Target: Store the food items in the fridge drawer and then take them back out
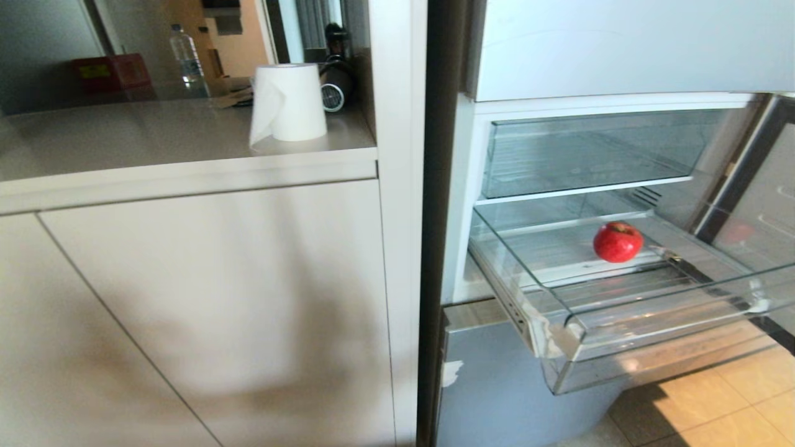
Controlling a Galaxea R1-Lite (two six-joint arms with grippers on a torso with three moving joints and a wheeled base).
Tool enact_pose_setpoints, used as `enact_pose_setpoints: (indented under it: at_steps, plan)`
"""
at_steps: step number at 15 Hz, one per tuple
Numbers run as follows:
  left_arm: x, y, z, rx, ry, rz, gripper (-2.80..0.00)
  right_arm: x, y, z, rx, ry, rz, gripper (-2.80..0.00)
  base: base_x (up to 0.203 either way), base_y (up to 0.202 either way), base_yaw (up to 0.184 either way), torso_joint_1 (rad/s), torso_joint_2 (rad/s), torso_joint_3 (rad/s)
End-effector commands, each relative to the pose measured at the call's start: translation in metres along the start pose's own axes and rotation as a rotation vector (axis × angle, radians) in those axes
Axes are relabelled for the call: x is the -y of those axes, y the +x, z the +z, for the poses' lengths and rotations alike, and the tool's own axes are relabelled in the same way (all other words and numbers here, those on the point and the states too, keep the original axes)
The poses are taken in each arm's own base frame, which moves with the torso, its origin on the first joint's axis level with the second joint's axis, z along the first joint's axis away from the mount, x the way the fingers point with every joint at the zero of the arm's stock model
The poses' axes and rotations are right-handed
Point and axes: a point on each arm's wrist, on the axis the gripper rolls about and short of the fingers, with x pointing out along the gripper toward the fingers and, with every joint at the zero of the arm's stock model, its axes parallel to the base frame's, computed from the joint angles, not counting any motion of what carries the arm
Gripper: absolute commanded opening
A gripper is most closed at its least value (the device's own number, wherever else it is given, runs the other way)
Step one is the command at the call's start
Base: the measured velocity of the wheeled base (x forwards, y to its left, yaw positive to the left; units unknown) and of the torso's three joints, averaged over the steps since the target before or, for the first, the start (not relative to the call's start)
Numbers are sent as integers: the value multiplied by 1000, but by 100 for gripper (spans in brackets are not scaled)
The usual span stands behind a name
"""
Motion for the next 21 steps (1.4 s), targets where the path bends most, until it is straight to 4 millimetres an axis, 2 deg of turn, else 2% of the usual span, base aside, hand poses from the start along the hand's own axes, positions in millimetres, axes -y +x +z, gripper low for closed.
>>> enact_pose_setpoints:
  at_steps: [1,17,21]
  plan:
    - [0,0,0,0,0,0,-280,0,0,0,-3,-1,1,-280,-2,7,-173,2,1,-2]
    - [0,0,0,0,0,0,-280,0,0,0,-2,0,1,-280,0,7,-174,4,2,1]
    - [0,0,0,0,0,0,-280,0,0,0,-3,-1,-3,-280,-1,3,-90,1,-1,2]
